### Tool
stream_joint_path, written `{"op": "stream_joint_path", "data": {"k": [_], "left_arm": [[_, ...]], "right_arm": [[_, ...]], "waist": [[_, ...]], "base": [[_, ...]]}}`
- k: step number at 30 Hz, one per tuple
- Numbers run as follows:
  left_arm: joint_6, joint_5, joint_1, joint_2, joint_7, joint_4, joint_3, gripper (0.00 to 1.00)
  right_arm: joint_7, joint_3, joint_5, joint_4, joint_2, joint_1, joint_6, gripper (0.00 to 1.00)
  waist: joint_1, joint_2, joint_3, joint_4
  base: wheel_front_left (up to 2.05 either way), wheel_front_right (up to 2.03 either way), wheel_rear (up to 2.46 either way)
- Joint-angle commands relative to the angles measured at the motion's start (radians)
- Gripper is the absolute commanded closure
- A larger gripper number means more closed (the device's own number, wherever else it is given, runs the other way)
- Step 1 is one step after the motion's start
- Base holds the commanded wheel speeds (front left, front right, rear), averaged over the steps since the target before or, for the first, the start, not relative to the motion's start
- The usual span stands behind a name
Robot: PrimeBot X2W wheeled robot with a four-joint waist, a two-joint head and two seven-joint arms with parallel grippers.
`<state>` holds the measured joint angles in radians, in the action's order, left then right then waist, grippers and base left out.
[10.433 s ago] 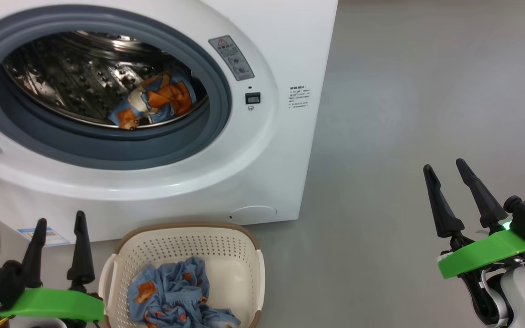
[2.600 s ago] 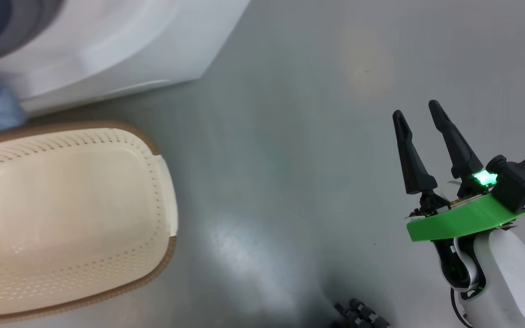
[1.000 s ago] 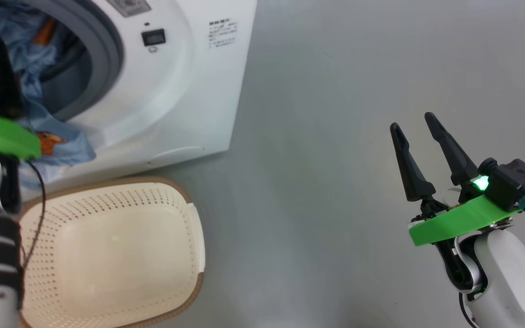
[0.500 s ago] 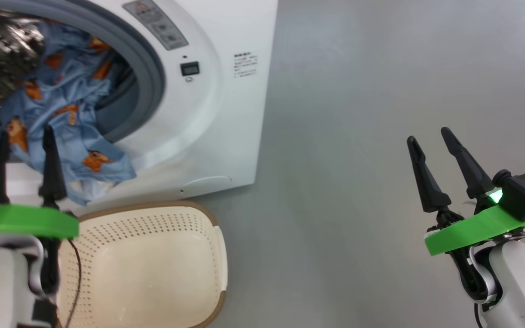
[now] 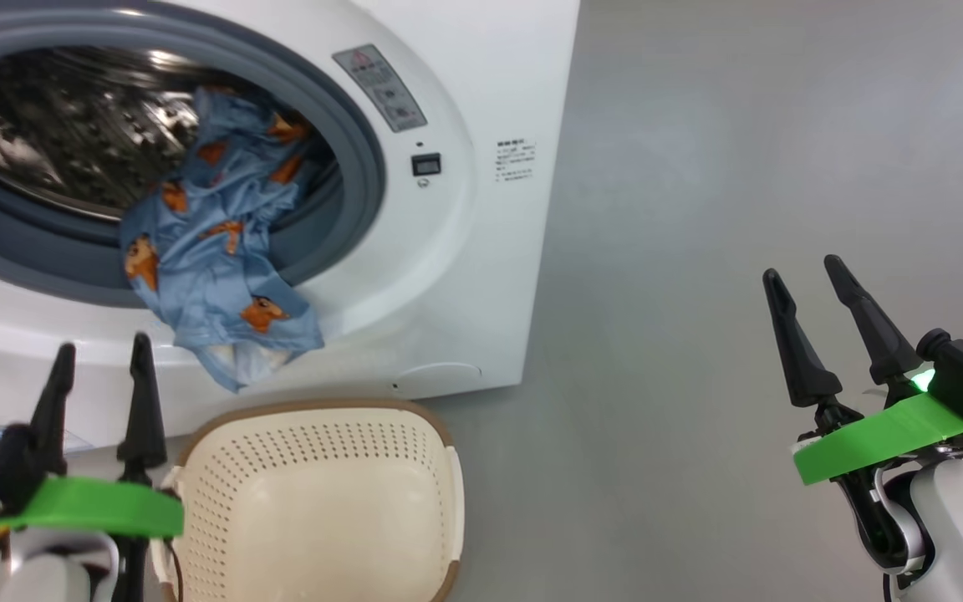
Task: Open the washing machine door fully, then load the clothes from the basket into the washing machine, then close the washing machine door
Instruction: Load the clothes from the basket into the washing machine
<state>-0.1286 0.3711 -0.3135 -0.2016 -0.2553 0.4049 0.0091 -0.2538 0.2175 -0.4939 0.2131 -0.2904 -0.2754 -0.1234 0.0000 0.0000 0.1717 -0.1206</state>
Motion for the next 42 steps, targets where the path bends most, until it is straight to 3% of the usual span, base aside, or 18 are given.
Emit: {"op": "stream_joint_path", "data": {"k": [1, 15, 42], "left_arm": [[-0.001, -0.007, 0.021, -0.022, -0.006, -0.04, 0.039, 0.0], [0.006, -0.014, 0.156, 0.007, -0.006, -0.182, 0.059, 0.0], [0.014, -0.012, 0.154, 0.008, -0.006, -0.179, 0.042, 0.0]], "right_arm": [[-0.008, 0.005, -0.005, -0.018, -0.022, 0.021, -0.007, 0.0], [-0.008, -0.004, -0.015, -0.025, -0.034, 0.053, -0.007, 0.0], [-0.008, 0.022, -0.018, -0.02, -0.047, 0.052, -0.007, 0.0]], "waist": [[0.0, 0.0, -0.04, 0.026], [0.0, 0.0, -0.069, 0.04], [0.0, 0.0, -0.065, 0.036]], "base": [[0.0, 0.0, 0.0], [0.0, 0.0, 0.0], [0.0, 0.0, 0.0]]}}
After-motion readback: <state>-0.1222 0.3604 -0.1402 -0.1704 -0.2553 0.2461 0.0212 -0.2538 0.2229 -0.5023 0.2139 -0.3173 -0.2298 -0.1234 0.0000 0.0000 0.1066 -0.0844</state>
